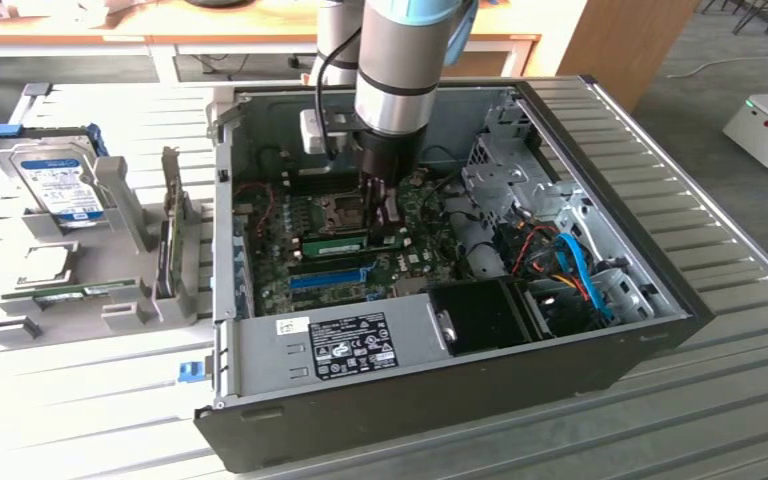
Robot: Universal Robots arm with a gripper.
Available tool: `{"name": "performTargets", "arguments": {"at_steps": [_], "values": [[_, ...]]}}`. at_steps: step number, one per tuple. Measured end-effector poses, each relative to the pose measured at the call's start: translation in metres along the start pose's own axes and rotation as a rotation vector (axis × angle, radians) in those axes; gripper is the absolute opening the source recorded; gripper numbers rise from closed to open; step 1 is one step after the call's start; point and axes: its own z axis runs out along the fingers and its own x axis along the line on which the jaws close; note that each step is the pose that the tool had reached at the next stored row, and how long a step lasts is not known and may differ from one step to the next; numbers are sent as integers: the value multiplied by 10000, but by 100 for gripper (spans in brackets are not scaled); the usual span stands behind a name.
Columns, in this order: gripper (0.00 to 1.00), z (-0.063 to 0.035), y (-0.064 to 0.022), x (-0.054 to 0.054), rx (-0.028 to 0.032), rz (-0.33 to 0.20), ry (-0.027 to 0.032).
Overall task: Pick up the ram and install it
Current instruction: 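Insert the ram into the slot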
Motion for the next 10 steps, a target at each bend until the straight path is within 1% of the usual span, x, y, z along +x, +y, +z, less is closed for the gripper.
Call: {"name": "performTargets", "arguments": {"at_steps": [10], "values": [[37,-157,3,0,1,-1,1]]}}
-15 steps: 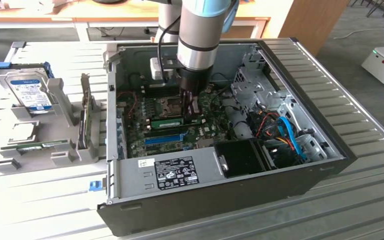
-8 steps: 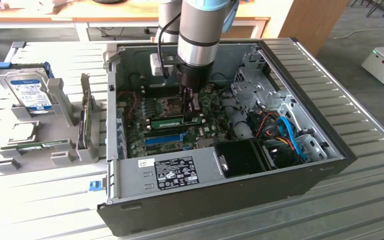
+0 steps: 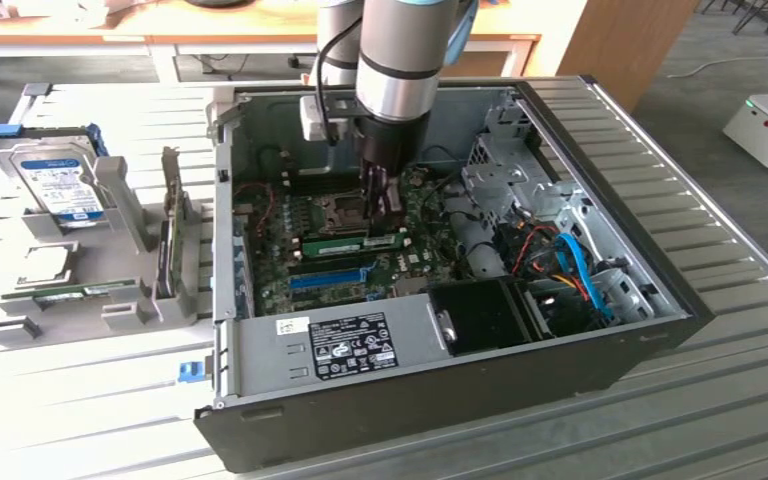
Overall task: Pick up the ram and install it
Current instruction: 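Insert the ram into the slot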
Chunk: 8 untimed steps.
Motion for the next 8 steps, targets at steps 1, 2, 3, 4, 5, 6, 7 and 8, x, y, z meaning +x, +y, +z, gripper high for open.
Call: {"name": "performTargets", "arguments": {"at_steps": [1,2,3,4,5,6,7,8], "values": [[37,-12,0,0,-1,0,-1],[37,-23,1,0,-1,0,0],[37,-32,1,0,0,0,0],[37,-42,1,0,0,0,0],[37,-52,1,0,0,0,0],[37,-63,2,0,0,0,-1],[37,-75,2,0,0,0,-1],[37,-86,2,0,0,-1,-1]]}}
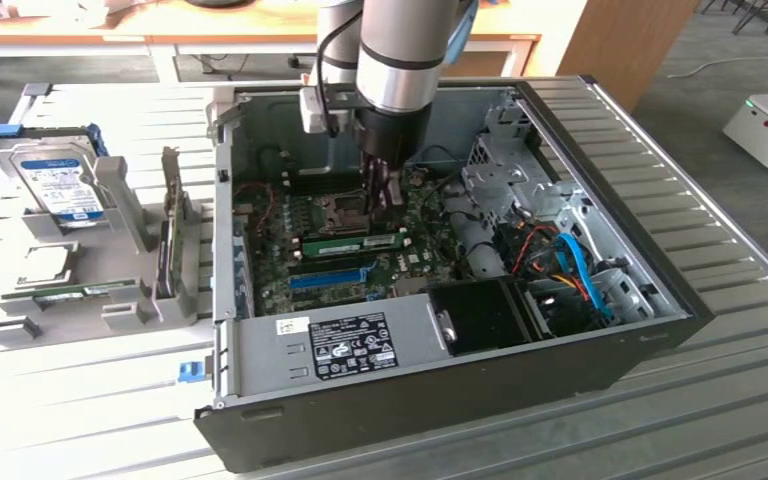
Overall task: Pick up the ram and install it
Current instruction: 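Insert the ram into the slot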
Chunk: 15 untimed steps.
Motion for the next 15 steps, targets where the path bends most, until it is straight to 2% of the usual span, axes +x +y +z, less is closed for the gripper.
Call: {"name": "performTargets", "arguments": {"at_steps": [15], "values": [[37,-125,-9,0,-1,0,1]]}}
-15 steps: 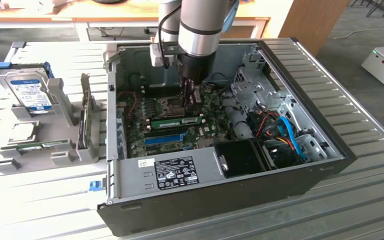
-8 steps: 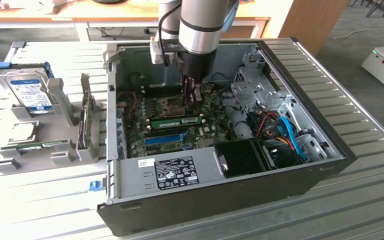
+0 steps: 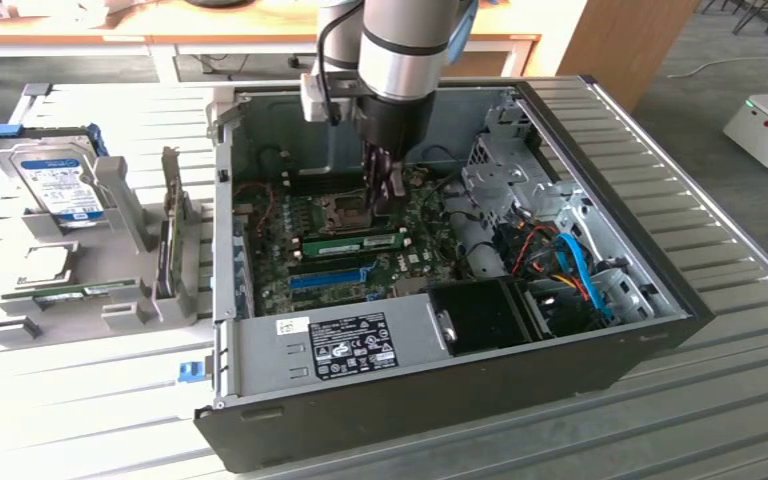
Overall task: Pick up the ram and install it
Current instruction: 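Insert the ram into the slot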
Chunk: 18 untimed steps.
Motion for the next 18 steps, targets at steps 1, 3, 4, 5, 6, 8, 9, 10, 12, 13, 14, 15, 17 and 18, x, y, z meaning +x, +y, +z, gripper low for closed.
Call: {"name": "performTargets", "arguments": {"at_steps": [1,3,4,5,6,8,9,10,12,13,14,15,17,18], "values": [[37,-12,-2,0,-1,-1,1],[37,-36,-3,0,-1,0,0],[37,-46,-4,0,0,1,-1],[37,-55,-5,0,0,1,-1],[37,-62,-6,0,-1,0,-1],[37,-79,-7,0,0,0,-1],[37,-89,-7,0,-1,1,-1],[37,-101,-7,0,-1,1,0],[37,-121,-7,0,-1,0,1],[37,-127,-7,0,-1,0,-1],[37,-134,-7,0,-1,0,0],[37,-144,-7,0,-1,0,-1],[37,-169,-7,0,-1,0,0],[37,-183,-7,0,0,0,-1]]}}
